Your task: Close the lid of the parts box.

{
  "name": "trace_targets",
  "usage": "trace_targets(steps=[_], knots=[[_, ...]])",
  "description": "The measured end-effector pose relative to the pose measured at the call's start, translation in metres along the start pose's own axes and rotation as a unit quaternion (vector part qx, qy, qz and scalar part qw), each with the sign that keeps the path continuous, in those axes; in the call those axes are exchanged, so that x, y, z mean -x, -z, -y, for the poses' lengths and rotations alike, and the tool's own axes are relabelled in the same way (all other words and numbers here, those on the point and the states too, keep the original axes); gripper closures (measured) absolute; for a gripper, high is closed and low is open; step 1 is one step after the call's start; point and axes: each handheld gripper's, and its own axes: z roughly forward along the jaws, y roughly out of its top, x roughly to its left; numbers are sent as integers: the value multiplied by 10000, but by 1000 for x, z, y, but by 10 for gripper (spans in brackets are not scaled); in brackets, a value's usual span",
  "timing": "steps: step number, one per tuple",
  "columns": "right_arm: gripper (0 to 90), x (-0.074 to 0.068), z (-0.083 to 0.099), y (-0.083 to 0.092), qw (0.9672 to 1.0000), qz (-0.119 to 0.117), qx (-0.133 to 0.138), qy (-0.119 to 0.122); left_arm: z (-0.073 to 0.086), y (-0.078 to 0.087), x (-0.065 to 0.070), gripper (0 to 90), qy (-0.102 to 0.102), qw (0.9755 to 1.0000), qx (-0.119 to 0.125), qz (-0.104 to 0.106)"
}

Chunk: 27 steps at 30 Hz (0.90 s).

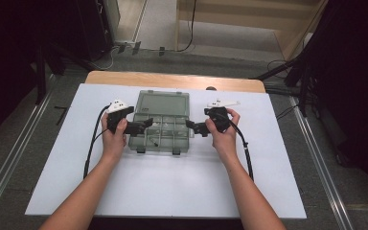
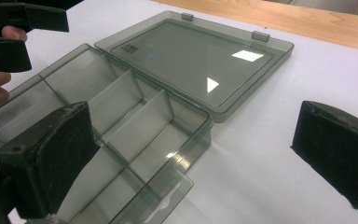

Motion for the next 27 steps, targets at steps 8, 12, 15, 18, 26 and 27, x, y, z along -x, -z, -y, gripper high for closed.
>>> trace_targets(steps=[8, 12, 15, 18, 26, 27], knots=[[0, 9, 0, -6, 9997, 16, 75, -215, -4, -9, -7, 0, 85, 9999, -60, -42], [0, 13, -1, -9, 9995, -9, 148, -283, -6, -14, -12, 0, 139, 9999, -63, -57], [0, 15, 0, -12, 9993, -20, 184, -327, -6, -19, -16, 0, 177, 9998, -93, -97], [0, 17, 2, -16, 9990, 12, 195, -405, -6, -23, -20, 0, 227, 9996, -117, -115], [2, 23, -1, -26, 9989, 35, 126, -457, -5, -29, -30, 0, 399, 9990, -156, -146], [2, 23, -2, -28, 9989, 29, 126, -460, -5, -30, -30, 0, 389, 9990, -174, -153]])
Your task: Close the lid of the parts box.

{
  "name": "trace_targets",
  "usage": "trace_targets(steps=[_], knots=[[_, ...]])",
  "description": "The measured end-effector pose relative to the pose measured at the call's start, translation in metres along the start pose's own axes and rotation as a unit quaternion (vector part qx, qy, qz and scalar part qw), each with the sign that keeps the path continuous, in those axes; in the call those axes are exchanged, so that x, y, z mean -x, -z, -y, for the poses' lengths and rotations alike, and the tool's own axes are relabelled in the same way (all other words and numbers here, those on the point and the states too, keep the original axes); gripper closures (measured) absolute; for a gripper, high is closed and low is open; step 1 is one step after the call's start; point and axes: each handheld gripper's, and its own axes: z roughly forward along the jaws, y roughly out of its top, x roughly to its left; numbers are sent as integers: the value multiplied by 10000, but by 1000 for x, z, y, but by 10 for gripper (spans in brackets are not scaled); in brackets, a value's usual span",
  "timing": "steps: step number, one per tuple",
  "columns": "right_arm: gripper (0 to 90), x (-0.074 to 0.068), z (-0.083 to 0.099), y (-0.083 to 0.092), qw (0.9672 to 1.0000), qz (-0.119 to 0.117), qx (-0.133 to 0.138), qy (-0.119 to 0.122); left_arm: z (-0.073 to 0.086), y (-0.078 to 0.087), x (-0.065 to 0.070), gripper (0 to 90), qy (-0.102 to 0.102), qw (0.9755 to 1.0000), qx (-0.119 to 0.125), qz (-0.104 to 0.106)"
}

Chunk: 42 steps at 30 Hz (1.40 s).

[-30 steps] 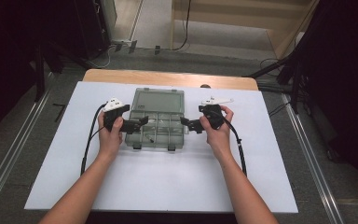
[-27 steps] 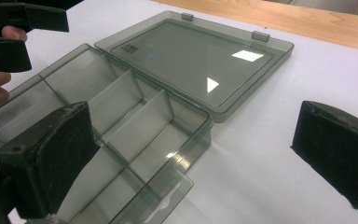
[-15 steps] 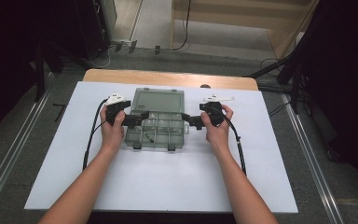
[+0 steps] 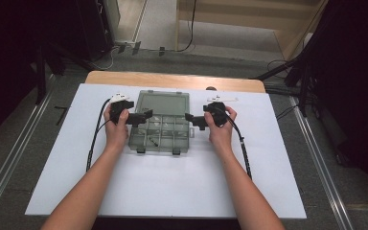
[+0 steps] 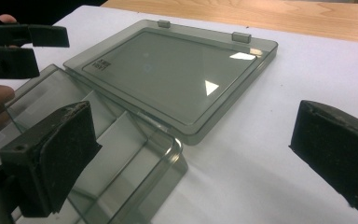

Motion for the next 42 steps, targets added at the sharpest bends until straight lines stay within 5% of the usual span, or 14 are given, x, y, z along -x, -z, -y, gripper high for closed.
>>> trace_targets(steps=[8, 14, 19, 23, 30, 37, 42], knots=[[37, 4, -6, -11, 9996, -106, 16, -257, -2, -4, -10, 0, 27, 9998, -164, -138], [70, 8, -11, -20, 9989, -171, -7, -440, -9, -6, -17, 0, 405, 9991, -118, 33], [113, 10, -11, -28, 9978, -166, -35, -633, -10, -12, -24, 0, 507, 9981, -342, 80], [129, 13, -10, -33, 9966, -206, -72, -794, -9, -15, -28, 56, 714, 9964, -434, 120], [160, 15, -8, -41, 9938, -185, -152, -1086, -6, -22, -29, 187, 861, 9942, -612, -180], [345, 17, -7, -47, 9905, -240, -246, -1332, -7, -24, -29, 307, 1004, 9924, -663, -245], [375, 16, -6, -50, 9889, -235, -262, -1443, -7, -25, -29, 328, 1055, 9917, -658, -334]])
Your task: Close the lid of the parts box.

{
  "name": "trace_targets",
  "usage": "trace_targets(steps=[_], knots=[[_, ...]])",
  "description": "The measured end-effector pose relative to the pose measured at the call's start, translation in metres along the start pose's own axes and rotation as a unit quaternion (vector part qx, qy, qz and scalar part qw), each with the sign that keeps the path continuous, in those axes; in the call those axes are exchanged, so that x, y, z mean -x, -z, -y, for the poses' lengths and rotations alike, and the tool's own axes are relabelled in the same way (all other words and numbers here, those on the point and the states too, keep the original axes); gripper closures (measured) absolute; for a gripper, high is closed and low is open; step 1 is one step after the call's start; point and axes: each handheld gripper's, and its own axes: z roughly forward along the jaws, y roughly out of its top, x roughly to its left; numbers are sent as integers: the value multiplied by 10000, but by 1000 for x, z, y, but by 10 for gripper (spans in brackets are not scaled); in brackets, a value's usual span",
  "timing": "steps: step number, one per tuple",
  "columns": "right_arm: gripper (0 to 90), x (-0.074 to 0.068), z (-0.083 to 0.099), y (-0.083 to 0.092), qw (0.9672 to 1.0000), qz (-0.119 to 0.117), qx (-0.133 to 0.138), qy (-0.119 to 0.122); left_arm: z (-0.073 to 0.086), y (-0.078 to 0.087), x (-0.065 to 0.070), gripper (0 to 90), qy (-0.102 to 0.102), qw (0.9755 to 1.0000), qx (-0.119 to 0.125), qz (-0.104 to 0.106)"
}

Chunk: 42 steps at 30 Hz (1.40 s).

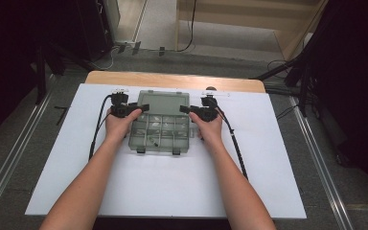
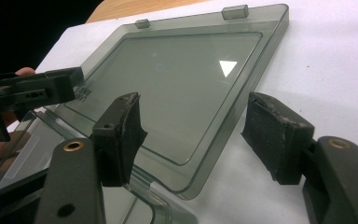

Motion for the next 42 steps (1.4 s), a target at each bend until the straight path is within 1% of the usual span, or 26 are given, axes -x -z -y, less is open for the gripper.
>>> trace_targets(steps=[2, 4, 7, 10, 14, 16, 18, 20, 27, 28, 29, 30, 31, 33, 35, 37, 42], knots=[[374, 0, 1, -1, 10000, 3, -20, -20, 0, -1, -1, 334, 46, 10000, -12, 7], [374, 0, 1, -3, 10000, 13, -46, -37, 0, -1, -1, 333, 102, 9999, -38, -61], [376, 0, 1, -4, 10000, -28, -55, -76, 0, -2, 0, 333, 65, 9999, -73, -96], [377, 2, 2, -4, 9999, -67, -89, -129, 0, -3, 0, 333, 86, 9999, -95, -94], [371, 1, 2, -5, 9998, -43, -133, -141, 1, -3, 1, 332, 101, 9999, -108, -83], [355, 1, 2, -6, 9997, -63, -167, -155, 0, -3, 0, 333, 147, 9998, -105, -57], [352, 1, 2, -6, 9997, -70, -186, -166, 0, -3, -1, 357, 249, 9996, -111, -55], [354, 2, 2, -5, 9996, -90, -186, -171, 0, -3, -1, 359, 290, 9995, -97, -55], [369, 1, 3, -4, 9996, -98, -181, -171, 0, -1, -3, 374, 388, 9992, -105, 16], [397, 2, 3, -4, 9995, -149, -198, -184, -1, -1, -4, 388, 463, 9988, -98, 94], [401, 2, 4, -5, 9993, -249, -210, -199, -1, -1, -4, 413, 532, 9983, -81, 227], [400, 1, 4, -5, 9990, -321, -216, -213, -1, 0, -4, 412, 547, 9982, -67, 255], [394, 0, 4, -5, 9992, -312, -202, -158, -2, 1, -3, 412, 519, 9984, -51, 221], [400, -3, 5, -4, 9996, -211, -170, -32, -2, 2, -1, 412, 442, 9988, -22, 191], [418, -4, 5, -3, 9998, -168, -89, 82, -3, 3, -1, 413, 382, 9991, -3, 205], [430, -4, 5, -1, 9997, -162, -25, 153, -3, 6, -1, 430, 297, 9993, 63, 233], [454, -6, 5, 6, 9992, -128, 138, 349, -5, 12, 0, 472, 175, 9992, 234, 289]])
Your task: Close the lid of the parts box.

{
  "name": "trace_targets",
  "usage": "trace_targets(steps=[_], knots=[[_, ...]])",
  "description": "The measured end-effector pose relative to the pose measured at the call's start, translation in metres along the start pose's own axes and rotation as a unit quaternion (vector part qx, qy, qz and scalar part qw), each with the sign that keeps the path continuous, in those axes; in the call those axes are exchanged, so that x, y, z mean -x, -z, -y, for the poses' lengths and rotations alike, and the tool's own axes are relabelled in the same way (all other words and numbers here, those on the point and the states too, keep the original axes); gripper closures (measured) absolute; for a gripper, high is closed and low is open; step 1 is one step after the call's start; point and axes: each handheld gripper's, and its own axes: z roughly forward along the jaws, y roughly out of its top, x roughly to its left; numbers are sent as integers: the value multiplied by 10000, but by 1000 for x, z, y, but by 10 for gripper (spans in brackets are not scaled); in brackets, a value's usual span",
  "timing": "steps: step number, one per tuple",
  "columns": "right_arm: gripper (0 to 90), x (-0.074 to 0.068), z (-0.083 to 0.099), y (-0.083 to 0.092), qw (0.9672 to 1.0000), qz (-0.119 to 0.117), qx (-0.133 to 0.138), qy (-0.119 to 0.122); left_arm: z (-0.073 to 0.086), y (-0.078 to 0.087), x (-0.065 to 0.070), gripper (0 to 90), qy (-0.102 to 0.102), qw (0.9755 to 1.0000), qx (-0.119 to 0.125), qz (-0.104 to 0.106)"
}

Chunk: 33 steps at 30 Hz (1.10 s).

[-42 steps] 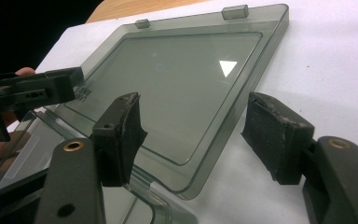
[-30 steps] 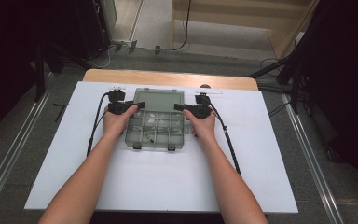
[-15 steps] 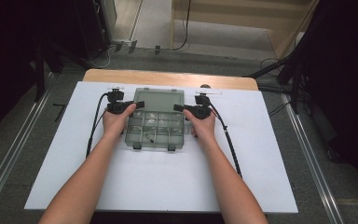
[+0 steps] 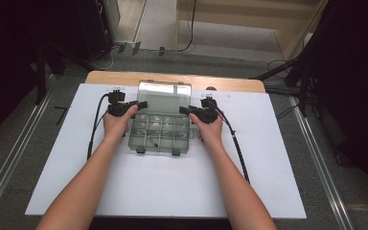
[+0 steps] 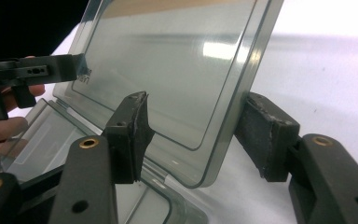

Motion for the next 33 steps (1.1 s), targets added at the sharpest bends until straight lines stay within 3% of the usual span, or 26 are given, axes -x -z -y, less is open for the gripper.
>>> trace_targets(steps=[8, 15, 20, 24, 30, 33], knots=[[537, -6, -3, 12, 9988, 140, 276, 370, 0, 11, 3, 541, -239, 9994, 238, 32], [656, -11, -4, 20, 9966, 265, 355, 699, -1, 19, 1, 601, -276, 9989, 361, 149], [722, -11, -5, 23, 9957, 295, 369, 798, 0, 22, 0, 644, -303, 9985, 400, 201], [814, -13, -5, 24, 9933, 535, 354, 965, 0, 24, 1, 663, -382, 9982, 426, 173], [837, -17, -4, 25, 9921, 653, 338, 1016, 2, 26, 1, 720, -397, 9979, 490, 108], [840, -20, -4, 25, 9890, 750, 352, 1221, 2, 27, 1, 722, -417, 9979, 486, 131]])
